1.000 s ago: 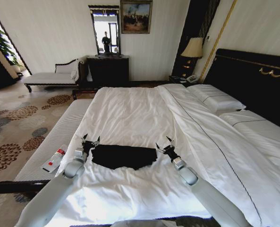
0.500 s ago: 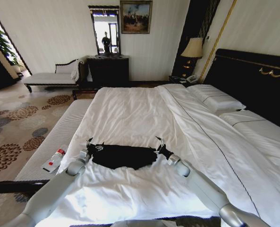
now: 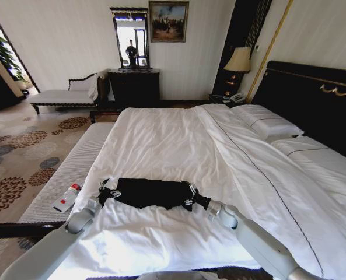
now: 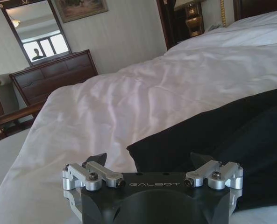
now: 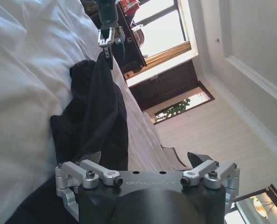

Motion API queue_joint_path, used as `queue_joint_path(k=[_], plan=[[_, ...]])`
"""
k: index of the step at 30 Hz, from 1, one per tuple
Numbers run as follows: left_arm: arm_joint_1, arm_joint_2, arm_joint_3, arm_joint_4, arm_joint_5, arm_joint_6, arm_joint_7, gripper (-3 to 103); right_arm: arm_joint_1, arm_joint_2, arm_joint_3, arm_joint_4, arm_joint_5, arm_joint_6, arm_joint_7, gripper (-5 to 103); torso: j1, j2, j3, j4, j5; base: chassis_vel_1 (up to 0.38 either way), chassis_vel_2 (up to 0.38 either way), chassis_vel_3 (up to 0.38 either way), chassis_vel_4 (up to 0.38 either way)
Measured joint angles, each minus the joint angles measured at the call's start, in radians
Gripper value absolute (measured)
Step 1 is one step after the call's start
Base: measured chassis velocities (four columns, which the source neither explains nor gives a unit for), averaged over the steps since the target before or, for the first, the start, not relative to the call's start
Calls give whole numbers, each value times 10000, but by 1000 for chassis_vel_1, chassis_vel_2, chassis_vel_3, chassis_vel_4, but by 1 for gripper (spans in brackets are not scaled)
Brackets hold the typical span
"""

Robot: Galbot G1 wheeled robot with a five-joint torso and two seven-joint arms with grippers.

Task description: Fold the clothes on the bed.

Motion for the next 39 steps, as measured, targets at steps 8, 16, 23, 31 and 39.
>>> queue_joint_path(k=[8, 16, 23, 31, 39], plan=[[2213, 327, -1607, -1111, -124, -257, 165, 100, 88, -22, 55, 185, 565, -309, 18, 100, -2, 1, -1, 3, 0, 0, 0, 0, 0], [3527, -193, -3641, -2880, -1045, -10, 4, 100, 2591, 1113, -1307, -2225, 636, -655, -38, 100, 2, -1, 3, 0, 3, 0, 0, 0, 0], [4770, -864, -5124, -3871, -1766, 184, -17, 100, 3458, 2126, -2219, -3322, 131, -567, -38, 100, 1, 0, 2, 3, -1, 0, 0, 0, 0], [5525, -1250, -6428, -4059, -2366, 181, -11, 100, 2964, 2165, -3421, -2094, -1002, -230, -11, 100, 1, -2, 2, 0, 2, 0, 0, 0, 0], [5848, -1563, -6917, -3989, -2676, 140, 15, 100, 3020, 1873, -3615, -1117, -527, -530, 100, 100, -1, -1, 1, -6, -3, 0, 0, 0, 0]])
